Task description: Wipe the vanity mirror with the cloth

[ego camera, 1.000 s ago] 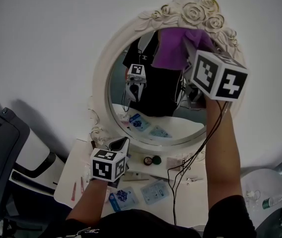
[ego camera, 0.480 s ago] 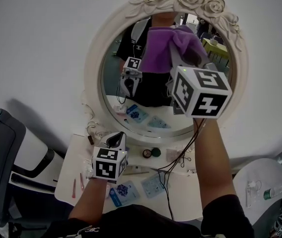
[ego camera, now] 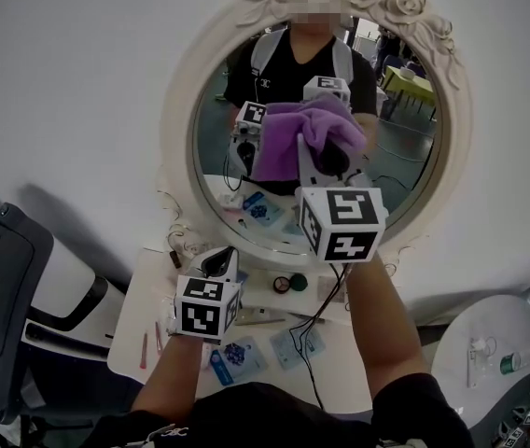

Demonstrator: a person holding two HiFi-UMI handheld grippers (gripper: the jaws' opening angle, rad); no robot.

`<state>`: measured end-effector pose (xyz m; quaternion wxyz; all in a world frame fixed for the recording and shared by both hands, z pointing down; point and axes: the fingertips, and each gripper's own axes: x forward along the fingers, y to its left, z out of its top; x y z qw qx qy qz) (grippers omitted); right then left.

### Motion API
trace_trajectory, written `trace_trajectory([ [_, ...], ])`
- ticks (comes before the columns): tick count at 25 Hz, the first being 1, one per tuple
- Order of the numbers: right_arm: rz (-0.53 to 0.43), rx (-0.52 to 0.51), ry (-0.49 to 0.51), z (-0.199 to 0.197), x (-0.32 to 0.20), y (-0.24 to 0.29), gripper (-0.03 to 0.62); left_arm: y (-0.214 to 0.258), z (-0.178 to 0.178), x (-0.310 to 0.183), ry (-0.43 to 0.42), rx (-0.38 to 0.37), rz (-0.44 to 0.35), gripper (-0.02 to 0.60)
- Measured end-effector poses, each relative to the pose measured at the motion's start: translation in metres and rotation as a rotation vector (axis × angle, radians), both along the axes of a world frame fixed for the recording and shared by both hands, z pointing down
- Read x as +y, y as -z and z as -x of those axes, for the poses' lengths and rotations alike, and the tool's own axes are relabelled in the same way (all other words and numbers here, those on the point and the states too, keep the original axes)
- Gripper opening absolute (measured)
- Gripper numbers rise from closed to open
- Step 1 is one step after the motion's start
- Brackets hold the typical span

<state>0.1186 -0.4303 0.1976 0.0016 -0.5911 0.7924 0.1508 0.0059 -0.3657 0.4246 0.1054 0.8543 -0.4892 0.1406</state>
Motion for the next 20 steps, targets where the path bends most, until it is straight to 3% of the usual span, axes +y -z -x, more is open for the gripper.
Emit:
trace_trajectory([
  [4,0.065,0.089,-0.023,0.006,-0.002,-0.069,0.057,-0.001,0.002,0.003,0.006,-0.004,0.002,-0.003],
  [7,0.132,0.097,-0.021,0.01,-0.004,-0.123,0.057,-0.002,0.007,0.005,0.02,-0.007,0.004,-0.003],
  [15,0.117,0.111,-0.055,0.011,-0.004,-0.179,0.057,-0.004,0.022,0.014,0.049,-0.021,0.006,-0.003],
  [20,0.257,0.131,-0.047,0.011,-0.006,-0.235,0.057,-0.004,0.033,0.019,0.071,-0.024,0.007,-0.003],
])
